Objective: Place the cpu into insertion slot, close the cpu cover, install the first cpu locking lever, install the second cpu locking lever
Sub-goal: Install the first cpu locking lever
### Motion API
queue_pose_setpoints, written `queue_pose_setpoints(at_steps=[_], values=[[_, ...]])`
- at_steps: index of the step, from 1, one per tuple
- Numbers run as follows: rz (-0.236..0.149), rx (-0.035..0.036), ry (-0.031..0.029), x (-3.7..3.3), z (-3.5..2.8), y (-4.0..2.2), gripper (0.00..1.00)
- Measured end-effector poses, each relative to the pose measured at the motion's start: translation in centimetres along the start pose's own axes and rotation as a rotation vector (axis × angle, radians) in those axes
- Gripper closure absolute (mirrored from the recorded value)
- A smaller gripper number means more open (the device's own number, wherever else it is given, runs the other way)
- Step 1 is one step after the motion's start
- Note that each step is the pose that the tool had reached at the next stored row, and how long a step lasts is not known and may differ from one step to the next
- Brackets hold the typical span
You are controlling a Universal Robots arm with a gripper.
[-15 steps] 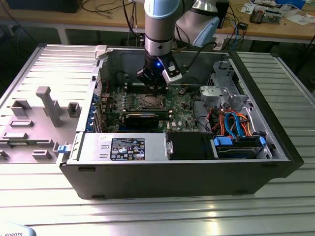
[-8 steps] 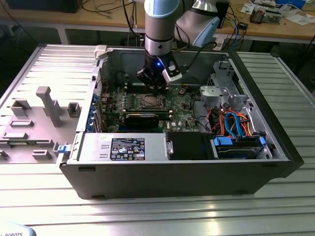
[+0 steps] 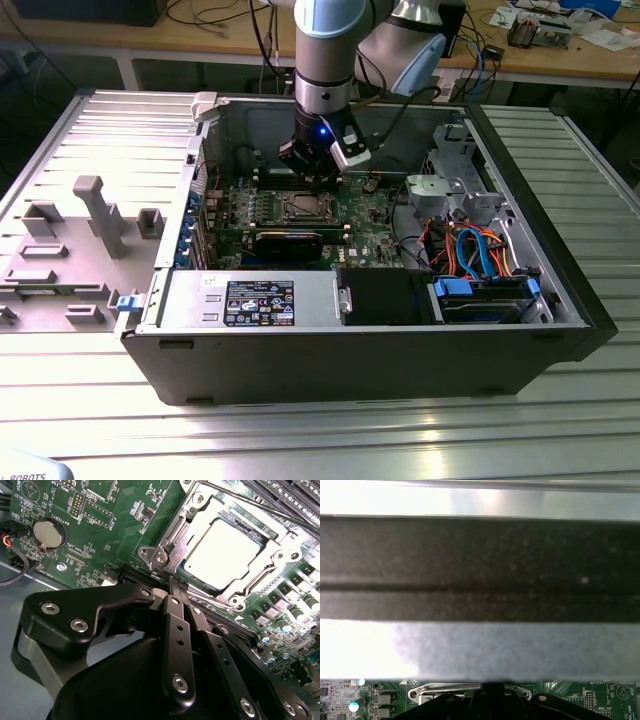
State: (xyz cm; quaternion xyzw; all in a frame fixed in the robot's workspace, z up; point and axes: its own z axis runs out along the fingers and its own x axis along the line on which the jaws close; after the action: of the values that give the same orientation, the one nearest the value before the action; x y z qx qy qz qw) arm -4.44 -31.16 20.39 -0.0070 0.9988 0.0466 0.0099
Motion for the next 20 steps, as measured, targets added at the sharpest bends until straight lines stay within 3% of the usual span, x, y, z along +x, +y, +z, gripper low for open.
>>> queue_pose_setpoints(at_steps=[6, 15, 16, 20], values=[[0.000, 0.0125, 0.0000, -0.01, 0.08, 0.00, 0.89], [0.000, 0.0145, 0.0002, -0.03, 0.38, -0.03, 0.89], [0.000, 0.0138, 0.0002, -0.04, 0.39, -0.03, 0.89], [0.000, -0.0100, -0.0001, -0.06, 0.43, -0.03, 0.89]])
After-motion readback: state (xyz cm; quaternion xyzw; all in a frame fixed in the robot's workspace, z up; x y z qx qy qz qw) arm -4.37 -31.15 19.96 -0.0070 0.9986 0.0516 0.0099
